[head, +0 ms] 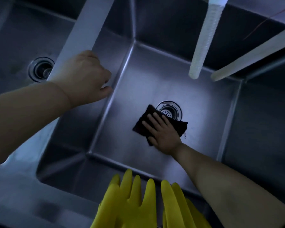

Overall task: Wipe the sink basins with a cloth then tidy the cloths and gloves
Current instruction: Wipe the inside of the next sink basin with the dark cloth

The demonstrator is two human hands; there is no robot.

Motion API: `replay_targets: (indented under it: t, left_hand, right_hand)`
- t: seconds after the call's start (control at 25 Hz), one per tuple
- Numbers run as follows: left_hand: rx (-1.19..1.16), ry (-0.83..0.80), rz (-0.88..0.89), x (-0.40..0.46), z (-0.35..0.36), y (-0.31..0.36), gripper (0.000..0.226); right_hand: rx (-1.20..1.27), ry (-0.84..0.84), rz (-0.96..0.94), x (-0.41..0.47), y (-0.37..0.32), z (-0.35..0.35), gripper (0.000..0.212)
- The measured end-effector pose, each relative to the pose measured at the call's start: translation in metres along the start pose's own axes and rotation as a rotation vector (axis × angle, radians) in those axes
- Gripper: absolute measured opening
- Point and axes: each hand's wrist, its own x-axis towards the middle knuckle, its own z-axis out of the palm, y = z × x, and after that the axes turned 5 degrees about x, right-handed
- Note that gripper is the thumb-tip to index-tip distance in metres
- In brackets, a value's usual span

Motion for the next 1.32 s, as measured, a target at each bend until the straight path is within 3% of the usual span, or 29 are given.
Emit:
replay_targets:
  t: [0.2, 0.44, 0.68, 0.8, 0.88, 1.04, 1.16, 1.32]
  left_hand:
    - [-0.015, 0.042, -0.032, -0.002, 0.005, -0.001, 0.037]
    - [0.008, 0.075, -0.009, -0.003, 0.006, -0.001, 0.033]
    - [0.175, -0.033, 0.166, 0.001, -0.004, 0.005, 0.023]
    - [0.239, -0.135, 0.220, 0.006, -0.004, 0.023, 0.009]
    - [0.189, -0.164, 0.198, 0.011, 0.007, 0.052, 0.011]
    - [-0.007, -0.423, 0.139, 0.035, 0.050, 0.119, 0.028]
    - [-0.072, -0.407, 0.162, 0.055, 0.077, 0.151, 0.047]
    - [0.020, -0.450, 0.239, 0.078, 0.096, 0.170, 0.070]
  right_hand:
    - [0.091, 0.064, 0.486, 0.000, 0.002, 0.005, 0.057]
    - [0.103, -0.031, 0.595, 0.029, 0.009, -0.004, 0.046]
    - [0.076, -0.285, 0.413, 0.021, 0.026, -0.020, 0.047]
    - [0.054, -0.289, 0.378, 0.018, 0.029, -0.031, 0.049]
    - [0.000, -0.305, 0.336, 0.017, 0.029, -0.032, 0.049]
    - [0.000, -0.274, 0.314, 0.014, 0.036, -0.027, 0.051]
    - [0.025, -0.290, 0.318, 0.012, 0.041, -0.020, 0.057]
    - [-0.038, -0.308, 0.338, 0.015, 0.039, -0.014, 0.061]
